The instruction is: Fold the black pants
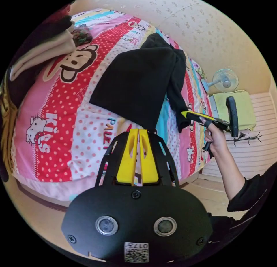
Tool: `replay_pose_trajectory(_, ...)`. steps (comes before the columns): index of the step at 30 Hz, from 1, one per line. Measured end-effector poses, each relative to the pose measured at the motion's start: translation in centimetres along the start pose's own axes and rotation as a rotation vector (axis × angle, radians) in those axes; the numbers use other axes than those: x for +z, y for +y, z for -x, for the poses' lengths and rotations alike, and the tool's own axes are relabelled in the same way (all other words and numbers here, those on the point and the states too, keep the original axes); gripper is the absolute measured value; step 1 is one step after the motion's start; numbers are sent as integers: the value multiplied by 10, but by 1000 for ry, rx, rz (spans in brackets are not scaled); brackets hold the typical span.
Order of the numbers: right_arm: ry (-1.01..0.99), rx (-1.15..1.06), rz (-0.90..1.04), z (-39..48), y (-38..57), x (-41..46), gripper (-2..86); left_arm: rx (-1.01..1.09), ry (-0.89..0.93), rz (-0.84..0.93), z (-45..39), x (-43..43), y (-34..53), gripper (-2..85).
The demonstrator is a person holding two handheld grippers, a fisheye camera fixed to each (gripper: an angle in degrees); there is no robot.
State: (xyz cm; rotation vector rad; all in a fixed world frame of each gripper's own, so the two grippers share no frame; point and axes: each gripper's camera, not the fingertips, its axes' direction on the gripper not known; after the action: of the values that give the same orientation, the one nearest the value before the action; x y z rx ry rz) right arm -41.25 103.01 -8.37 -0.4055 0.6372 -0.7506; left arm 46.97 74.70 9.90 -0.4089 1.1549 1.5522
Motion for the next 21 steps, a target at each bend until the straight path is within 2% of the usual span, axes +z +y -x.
replay_pose_trajectory(2,23,39,-135,-24,30,-63,32,29,51,-38,-34,4,-2,-9)
replay_pose_trajectory(4,-51,84,-261,-64,71,-129,28,50,101,-59,-56,8,-3,-9)
replay_pose_trajectory(8,-167,186,-393,-126,121,-182,22,96,205,-50,-92,34,-1,-9)
replay_pose_trajectory(12,-85,258,-531,-182,153,-238,13,108,247,7,-113,56,5,-9)
replay_pose_trajectory(14,-111,256,-438,-198,158,-222,9,115,247,32,-125,69,11,-7)
replay_pose_trajectory(16,-296,269,-208,-215,172,-155,6,96,253,70,-132,82,15,-3)
replay_pose_trajectory(17,-350,254,-148,-217,178,-135,6,79,258,97,-137,91,17,4)
replay_pose_trajectory(18,-381,298,10,-223,194,-92,6,71,260,108,-139,95,18,7)
replay_pose_trajectory(19,-316,388,98,-232,216,-63,7,55,254,123,-144,102,19,27)
replay_pose_trajectory(21,-257,466,70,-251,246,-53,10,48,245,127,-153,108,18,49)
